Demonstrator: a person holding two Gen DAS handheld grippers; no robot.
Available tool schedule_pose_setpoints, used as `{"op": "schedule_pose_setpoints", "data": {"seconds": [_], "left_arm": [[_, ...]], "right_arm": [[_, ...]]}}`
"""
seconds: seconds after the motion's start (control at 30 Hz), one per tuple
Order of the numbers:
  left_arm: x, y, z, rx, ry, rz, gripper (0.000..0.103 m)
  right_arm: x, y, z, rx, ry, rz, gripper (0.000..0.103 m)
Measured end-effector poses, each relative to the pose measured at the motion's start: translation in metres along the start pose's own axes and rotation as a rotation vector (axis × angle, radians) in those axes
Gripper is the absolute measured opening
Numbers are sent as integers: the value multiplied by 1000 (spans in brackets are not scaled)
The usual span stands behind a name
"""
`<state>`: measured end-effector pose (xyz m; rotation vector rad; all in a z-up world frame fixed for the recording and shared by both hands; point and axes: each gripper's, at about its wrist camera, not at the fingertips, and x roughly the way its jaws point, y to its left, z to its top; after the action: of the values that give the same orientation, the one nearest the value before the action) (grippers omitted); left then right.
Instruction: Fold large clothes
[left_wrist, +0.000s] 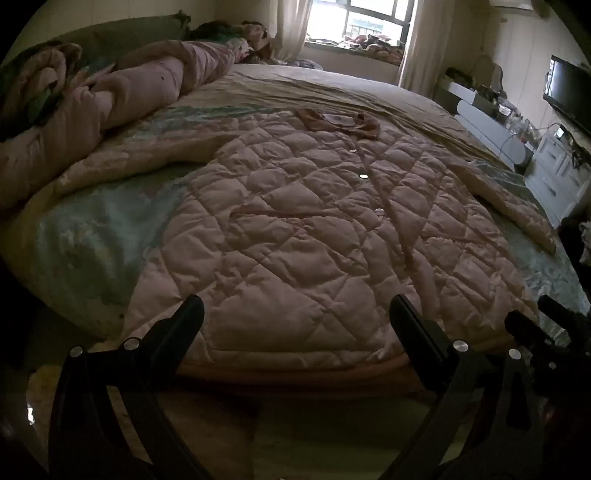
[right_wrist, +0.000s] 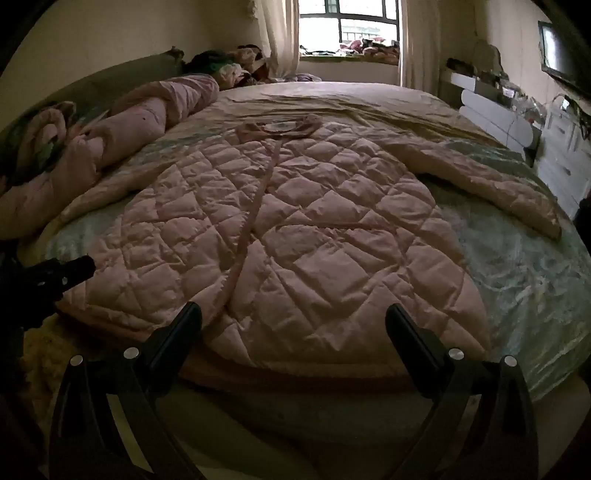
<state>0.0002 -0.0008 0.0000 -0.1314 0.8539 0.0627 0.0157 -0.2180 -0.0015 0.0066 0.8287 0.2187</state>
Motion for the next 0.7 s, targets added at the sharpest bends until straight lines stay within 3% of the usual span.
{"op": "schedule_pose_setpoints", "data": {"seconds": [0.1, 0.13, 0.5, 0.7], "left_arm": [[0, -1, 0, -2, -3, -6, 94], [1, -1, 0, -1, -1, -5, 94], [-3, 1, 0, 7, -18, 11, 94], [-4, 3, 0, 8, -20, 12, 94]], "right_arm": [[-3, 3, -2, 17, -6, -1, 99], [-3, -5, 1, 42, -5, 36, 99], [-7, 11, 1, 17, -22, 32, 99], [-5, -2, 0, 17, -29, 37, 99]]}}
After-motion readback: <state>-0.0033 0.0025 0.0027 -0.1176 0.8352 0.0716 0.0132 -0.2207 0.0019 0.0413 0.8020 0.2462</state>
